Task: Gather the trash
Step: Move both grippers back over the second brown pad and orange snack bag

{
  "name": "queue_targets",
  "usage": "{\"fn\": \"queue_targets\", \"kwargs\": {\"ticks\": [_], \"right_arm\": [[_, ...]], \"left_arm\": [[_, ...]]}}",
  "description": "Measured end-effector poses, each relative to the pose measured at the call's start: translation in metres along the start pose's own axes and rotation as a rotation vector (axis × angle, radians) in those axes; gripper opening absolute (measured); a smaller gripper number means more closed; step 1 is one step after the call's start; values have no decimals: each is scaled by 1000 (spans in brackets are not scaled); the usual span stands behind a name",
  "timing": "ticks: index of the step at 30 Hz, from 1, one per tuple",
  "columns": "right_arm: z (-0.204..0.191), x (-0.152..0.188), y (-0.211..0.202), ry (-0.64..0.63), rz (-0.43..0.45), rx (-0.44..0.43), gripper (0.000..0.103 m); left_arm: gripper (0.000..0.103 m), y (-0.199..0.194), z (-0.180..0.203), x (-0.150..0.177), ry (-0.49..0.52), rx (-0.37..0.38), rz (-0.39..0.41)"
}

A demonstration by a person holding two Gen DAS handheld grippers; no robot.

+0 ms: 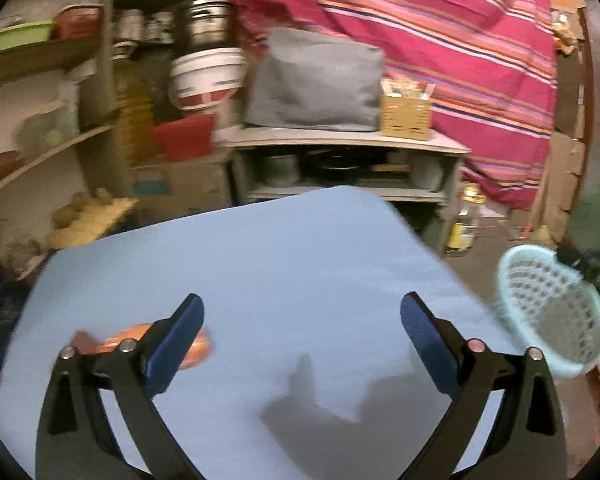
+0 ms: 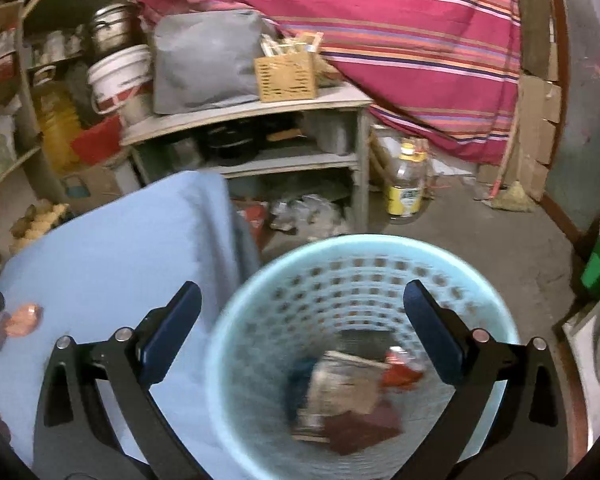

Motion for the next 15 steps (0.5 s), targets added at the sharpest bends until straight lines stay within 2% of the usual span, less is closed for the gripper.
{"fn": "queue_targets", "kwargs": {"ticks": [9,12,15], "right_arm": [[-119,5,12,-143,7,-83,99],[-151,12,24,-184,-10,-107,99],[-183,19,37,-222,-29,-127,99]], "left_arm": [[99,-2,-144,46,-110,-140,-54],[99,-1,-176,58,-135,-180,-68],[99,3,-194,64,-128,-178,-78]]}}
Point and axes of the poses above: each gripper's, at about its wrist camera, not at the fingertips, and y roughly the way its jaws point, z to its right, x to its underside, the point moved 9 cm from there along y, roughly the way its jaws point
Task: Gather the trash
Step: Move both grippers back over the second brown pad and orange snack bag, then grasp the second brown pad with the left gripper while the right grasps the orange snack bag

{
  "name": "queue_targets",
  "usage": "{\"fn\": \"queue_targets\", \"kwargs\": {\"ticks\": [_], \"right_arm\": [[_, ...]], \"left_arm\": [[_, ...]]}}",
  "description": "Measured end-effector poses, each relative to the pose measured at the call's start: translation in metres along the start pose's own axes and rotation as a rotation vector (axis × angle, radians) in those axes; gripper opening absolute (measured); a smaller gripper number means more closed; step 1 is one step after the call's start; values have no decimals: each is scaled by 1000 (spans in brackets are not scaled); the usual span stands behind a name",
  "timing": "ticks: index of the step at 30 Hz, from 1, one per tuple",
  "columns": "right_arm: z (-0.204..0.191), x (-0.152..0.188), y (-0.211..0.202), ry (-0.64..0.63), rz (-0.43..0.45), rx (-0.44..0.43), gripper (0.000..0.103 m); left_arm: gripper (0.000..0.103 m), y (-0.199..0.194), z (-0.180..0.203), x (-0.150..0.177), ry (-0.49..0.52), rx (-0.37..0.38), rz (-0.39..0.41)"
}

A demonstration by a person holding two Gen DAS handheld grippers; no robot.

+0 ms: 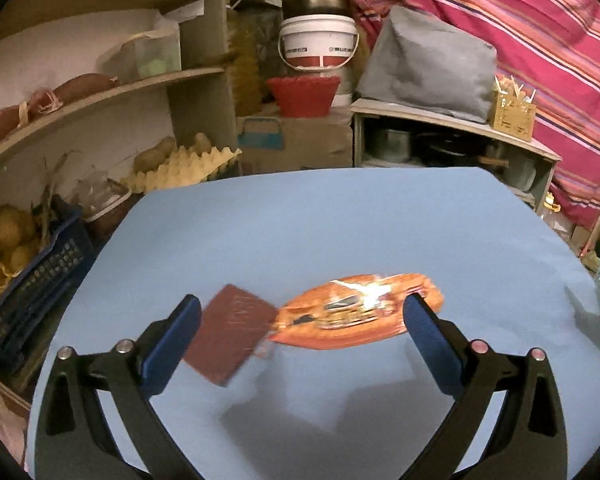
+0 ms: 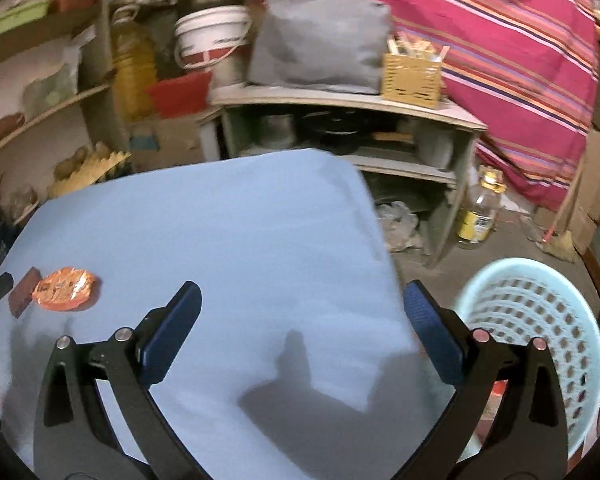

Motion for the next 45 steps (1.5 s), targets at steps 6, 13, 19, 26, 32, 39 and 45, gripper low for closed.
{"fn": "queue_targets", "kwargs": {"ticks": [6,13,19,26,32,39,45], "right_arm": [[-50,6,22,-85,-28,-25,99],[-79,11,35,-104,-45,-51,99],[-96,8,46,-86,-52,-77,99],[-112,7,56,-73,-67,-108,99],[-118,9,62,-67,-86,-121,99],[-131,11,67,-41,-109,-154,99],[-151,11,66,-78,-101,-168,99]], "left_arm": [[99,9,-20,7,-1,8,-11],[99,21,-36,13,-38,33,-53],[99,44,-51,26,-65,56,-141],[99,61,-55,38,19,68,-239],[98,66,-72,52,22,86,-299],[98,74,-83,57,-11,62,-334],[98,75,-83,53,-31,98,-321]]}}
Point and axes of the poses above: each gripper's, at about its wrist camera, not at the fingertips, and y roughly the way its jaws point, z to its right, x to its underside, the point moved 9 cm from there along y, roughly the way its jaws point
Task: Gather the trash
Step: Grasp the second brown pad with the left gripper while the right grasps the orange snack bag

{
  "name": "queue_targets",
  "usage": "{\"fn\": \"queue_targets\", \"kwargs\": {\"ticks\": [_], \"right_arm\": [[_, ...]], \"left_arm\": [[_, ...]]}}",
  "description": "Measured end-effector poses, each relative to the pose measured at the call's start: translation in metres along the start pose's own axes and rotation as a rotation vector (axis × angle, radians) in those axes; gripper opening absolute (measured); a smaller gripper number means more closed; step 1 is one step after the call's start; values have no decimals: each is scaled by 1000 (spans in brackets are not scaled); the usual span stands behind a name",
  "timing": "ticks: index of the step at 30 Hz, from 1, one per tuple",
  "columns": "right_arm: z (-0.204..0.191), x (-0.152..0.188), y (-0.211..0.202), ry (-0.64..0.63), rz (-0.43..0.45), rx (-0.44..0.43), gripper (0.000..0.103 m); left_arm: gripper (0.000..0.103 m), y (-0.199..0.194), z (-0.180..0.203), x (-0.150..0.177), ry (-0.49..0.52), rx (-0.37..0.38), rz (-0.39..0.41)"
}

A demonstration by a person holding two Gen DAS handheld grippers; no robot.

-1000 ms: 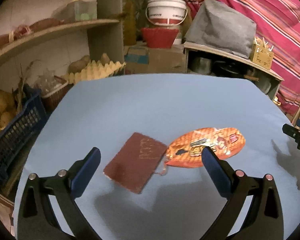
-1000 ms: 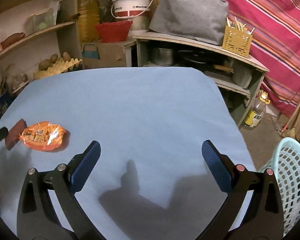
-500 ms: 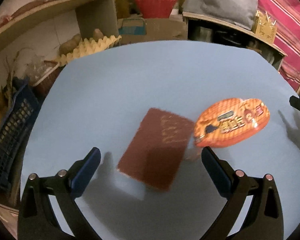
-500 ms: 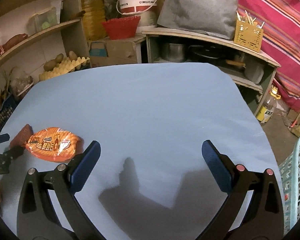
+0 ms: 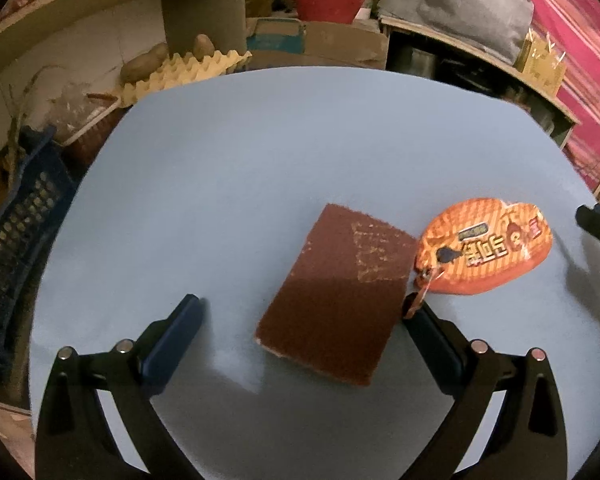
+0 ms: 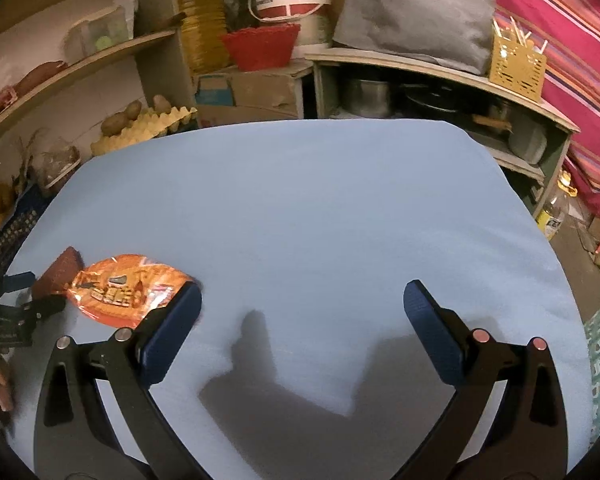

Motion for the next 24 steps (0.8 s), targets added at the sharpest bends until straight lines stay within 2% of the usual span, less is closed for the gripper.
{"fn": "queue_targets", "kwargs": {"ticks": [1,3,6,10,16,24], "right_arm": [[-3,0,0,-2,1,-5,99],[-10,0,2,-4,-4,-19,99],[-22,1,7,-4,-15,-42,99],[-44,2,15,-37,-40,-61,99],[-67,9,25,-99,-82,-52,99],[-83,13,34,-123,-128,-87,98]], "left_arm": [[97,-1,-1,0,-9,12,6],[89,-3,-1,-1,-16,25,17],[75,-7,7,0,19,35,31],[65,-9,14,1,53,35,38],[64,-12,6,0,16,27,45],[64,-39,-19,-9,-53,5,109]]}}
Point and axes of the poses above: each gripper's, at about its wrist camera, not at the fingertips, and y roughly the way its jaws point, z to its right, x to its underside, the point moved 9 cm from there along y, roughly the way its jaws point
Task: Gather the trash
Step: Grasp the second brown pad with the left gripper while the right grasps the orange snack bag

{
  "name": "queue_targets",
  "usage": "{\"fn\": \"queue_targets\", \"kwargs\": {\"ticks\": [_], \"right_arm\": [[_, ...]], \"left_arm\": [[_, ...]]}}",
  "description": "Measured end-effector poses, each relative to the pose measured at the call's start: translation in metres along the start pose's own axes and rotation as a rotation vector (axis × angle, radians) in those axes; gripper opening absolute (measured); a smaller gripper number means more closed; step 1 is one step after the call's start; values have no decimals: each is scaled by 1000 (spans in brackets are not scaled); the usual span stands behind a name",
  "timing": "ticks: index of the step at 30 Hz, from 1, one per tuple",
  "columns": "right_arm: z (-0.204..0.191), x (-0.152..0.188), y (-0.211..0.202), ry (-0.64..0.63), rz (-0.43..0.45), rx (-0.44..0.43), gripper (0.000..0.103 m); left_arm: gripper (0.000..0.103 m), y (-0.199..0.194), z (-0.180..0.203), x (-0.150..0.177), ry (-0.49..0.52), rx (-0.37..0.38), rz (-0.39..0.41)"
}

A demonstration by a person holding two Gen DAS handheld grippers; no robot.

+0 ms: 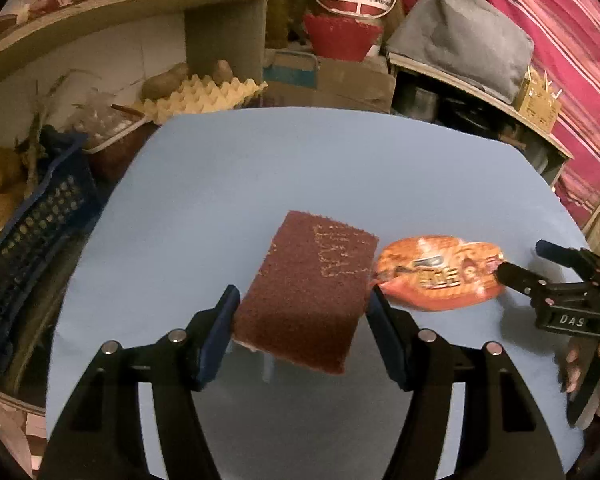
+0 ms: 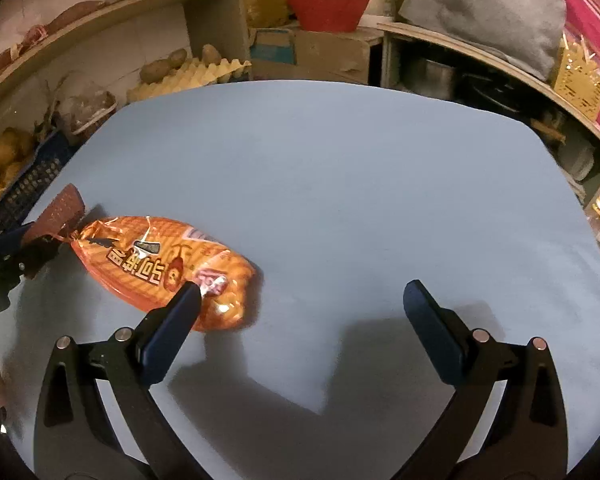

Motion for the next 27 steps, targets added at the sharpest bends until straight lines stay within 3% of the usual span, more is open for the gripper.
{"fn": "queue_targets", "kwargs": {"ticks": [9,11,13,15,20,22,23,27], "right_arm": [[-29,-9,8,15,-16,-18,97],[-39,-7,17,-15,-51,1,84],[-46,-5,22,-43,-66,24,82],[-52,-5,21,-49,-65,17,70],[-62,-6,17,-54,-62,-6,26],[-61,-4,14,-53,-51,-3,19],[-60,-4,13,-50,-46,-2,11],[-46,0,6,-18,-15,0,7]], "left_arm": [[64,14,-10,7,-5,-49,-40],[64,16,-10,9,12,-62,-40],[64,16,-10,9,17,-64,-42],[64,16,-12,11,18,-68,-43],[64,18,-22,15,-7,-76,-56],[64,17,-25,15,-19,-76,-56],[64,16,-25,15,-24,-80,-55],[64,9,-22,11,-28,-78,-36]]}}
Point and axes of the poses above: each gripper's, at about its wrist camera, not at the fingertips, and y roughly the way its jaws point, z to its right, x to its underside, the point moved 9 cm from there along y, roughly the way its jaws point
